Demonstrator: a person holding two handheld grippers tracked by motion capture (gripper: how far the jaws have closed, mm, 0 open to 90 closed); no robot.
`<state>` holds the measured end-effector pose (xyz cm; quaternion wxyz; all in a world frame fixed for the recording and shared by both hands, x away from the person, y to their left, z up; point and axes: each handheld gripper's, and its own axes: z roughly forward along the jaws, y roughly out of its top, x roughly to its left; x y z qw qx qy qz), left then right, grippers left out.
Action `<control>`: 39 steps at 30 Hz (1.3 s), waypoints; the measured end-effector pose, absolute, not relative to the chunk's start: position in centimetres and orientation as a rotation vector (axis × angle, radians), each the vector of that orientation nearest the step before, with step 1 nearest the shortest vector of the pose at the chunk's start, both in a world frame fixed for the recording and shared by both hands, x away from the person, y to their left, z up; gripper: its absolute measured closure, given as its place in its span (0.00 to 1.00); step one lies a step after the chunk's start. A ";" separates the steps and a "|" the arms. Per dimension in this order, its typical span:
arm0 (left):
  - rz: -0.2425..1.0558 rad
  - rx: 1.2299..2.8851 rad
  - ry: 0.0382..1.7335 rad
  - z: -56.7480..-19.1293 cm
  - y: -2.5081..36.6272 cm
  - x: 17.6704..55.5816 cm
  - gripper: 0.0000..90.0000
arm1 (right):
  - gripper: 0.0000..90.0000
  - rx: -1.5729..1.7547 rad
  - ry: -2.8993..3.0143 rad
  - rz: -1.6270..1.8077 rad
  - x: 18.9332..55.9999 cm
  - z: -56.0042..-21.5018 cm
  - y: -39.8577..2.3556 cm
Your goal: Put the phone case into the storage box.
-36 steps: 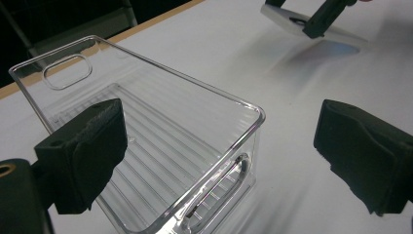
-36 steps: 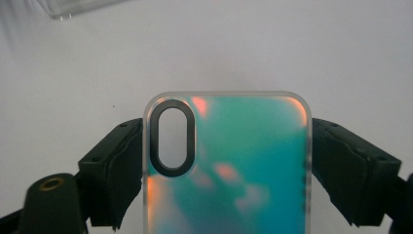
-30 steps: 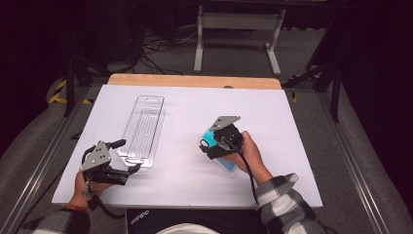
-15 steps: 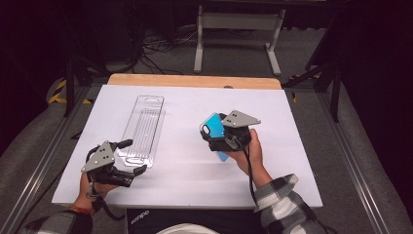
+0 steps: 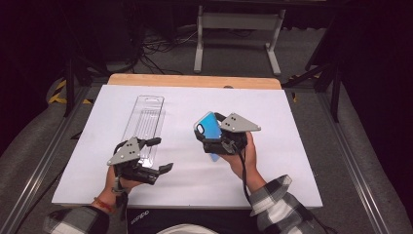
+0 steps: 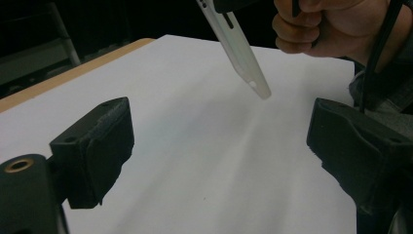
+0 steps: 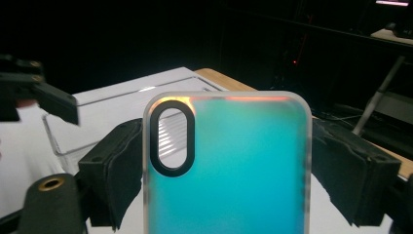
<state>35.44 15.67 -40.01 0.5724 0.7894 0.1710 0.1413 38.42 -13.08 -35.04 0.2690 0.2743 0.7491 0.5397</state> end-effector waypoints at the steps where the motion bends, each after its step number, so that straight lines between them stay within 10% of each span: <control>1: 0.310 1.844 0.415 -40.1 15.0 35.5 0.14 | 0.19 0.739 2.019 1.455 38.3 -35.1 -12.9; 14: 0.161 1.802 0.433 -41.7 9.9 36.4 0.32 | 0.19 0.717 1.994 1.506 37.1 -36.1 -10.9; 28: 0.238 1.735 0.448 -41.4 10.6 36.5 0.84 | 0.19 0.678 1.928 1.520 36.0 -36.3 -10.3; 39: 0.294 1.793 0.400 -40.1 11.3 36.3 0.91 | 0.19 0.656 1.913 1.544 34.8 -35.5 -10.6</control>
